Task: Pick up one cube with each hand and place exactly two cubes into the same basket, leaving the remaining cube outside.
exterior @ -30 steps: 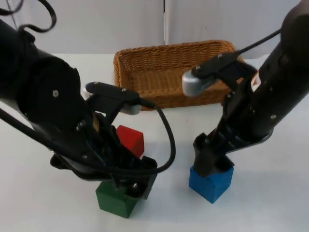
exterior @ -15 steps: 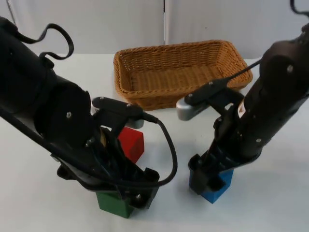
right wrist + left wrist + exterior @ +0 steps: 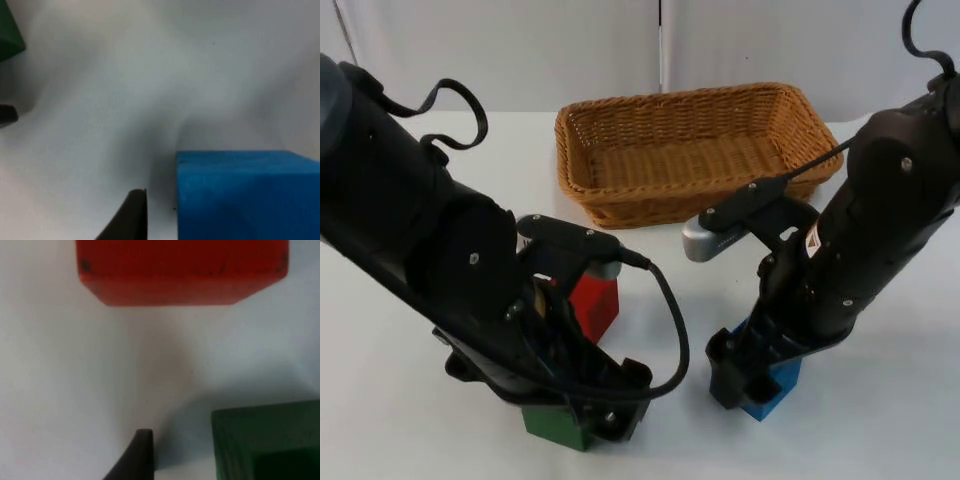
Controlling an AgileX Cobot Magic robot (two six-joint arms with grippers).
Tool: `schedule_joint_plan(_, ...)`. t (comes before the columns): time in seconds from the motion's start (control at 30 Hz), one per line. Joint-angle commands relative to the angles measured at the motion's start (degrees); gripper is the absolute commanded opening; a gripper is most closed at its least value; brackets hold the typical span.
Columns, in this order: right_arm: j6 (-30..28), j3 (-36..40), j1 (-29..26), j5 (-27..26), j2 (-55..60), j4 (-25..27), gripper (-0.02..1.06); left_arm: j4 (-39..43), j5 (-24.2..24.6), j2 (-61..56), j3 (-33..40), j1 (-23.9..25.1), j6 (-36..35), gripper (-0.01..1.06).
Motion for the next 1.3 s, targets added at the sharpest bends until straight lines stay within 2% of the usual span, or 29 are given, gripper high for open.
schedule_joint_plan(0.0, 0.2, -0.2, 0.1, -0.4, -0.2, 0.2, 1.05, -0.1, -0.9, 0.5, -0.2, 0.1, -0.4, 1.05)
schedule_joint_plan(0.2, 0.4, -0.2, 0.1, -0.4, -0.2, 0.2, 1.04, -0.1, -0.9, 0.5, -0.2, 0.1, -0.4, 1.05)
schedule_joint_plan(0.3, 0.4, -0.2, 0.1, -0.6, -0.2, 0.2, 0.94, -0.1, -0.9, 0.5, -0.2, 0.1, -0.4, 0.98)
schedule_joint_plan(0.33, 0.4, -0.2, 0.1, -0.6, -0.2, 0.2, 0.94, -0.1, -0.9, 0.5, -0.2, 0.1, -0.4, 0.98)
schedule_joint_plan(0.43, 0.4, -0.2, 0.1, -1.0, -0.2, 0.2, 0.72, -0.1, -0.9, 0.5, -0.2, 0.1, -0.4, 0.79)
schedule_joint_plan(0.47, 0.4, -0.2, 0.1, -1.0, -0.2, 0.2, 0.56, -0.4, -0.9, 0.5, -0.2, 0.1, -0.7, 0.68)
schedule_joint_plan(0.5, 0.4, -0.2, 0.1, -1.0, -0.2, 0.2, 0.56, -0.4, -0.9, 0.5, -0.2, 0.1, -0.7, 0.68)
schedule_joint_plan(0.6, 0.4, -0.2, 0.1, -0.8, -0.4, 0.2, 0.24, -0.7, -0.4, 0.5, -0.2, 0.1, -3.3, 0.39)
schedule_joint_plan(0.63, 0.4, -0.2, 0.1, -0.8, -0.4, 0.2, 0.24, -0.7, -0.4, 0.5, -0.2, 0.1, -3.3, 0.39)
schedule_joint_plan(0.7, 0.4, -0.2, 0.1, 0.0, -1.4, -0.1, 0.03, -0.7, 0.8, 0.3, -0.2, 0.1, -3.4, 0.14)
schedule_joint_plan(0.73, 0.4, -0.2, 0.1, 0.4, -2.5, -0.1, 0.0, -0.7, 1.5, -0.3, -0.2, 0.1, -3.4, 0.02)
schedule_joint_plan(1.0, 0.4, -0.2, 0.0, 3.4, -13.5, -1.4, 0.0, 0.0, 5.5, -8.5, -0.1, 0.1, -3.4, 0.0)
schedule_joint_plan(1.27, 0.4, -0.2, 0.0, 5.7, -28.0, -1.5, 0.0, 0.2, 9.6, -23.6, -0.1, 0.1, -3.4, 0.0)
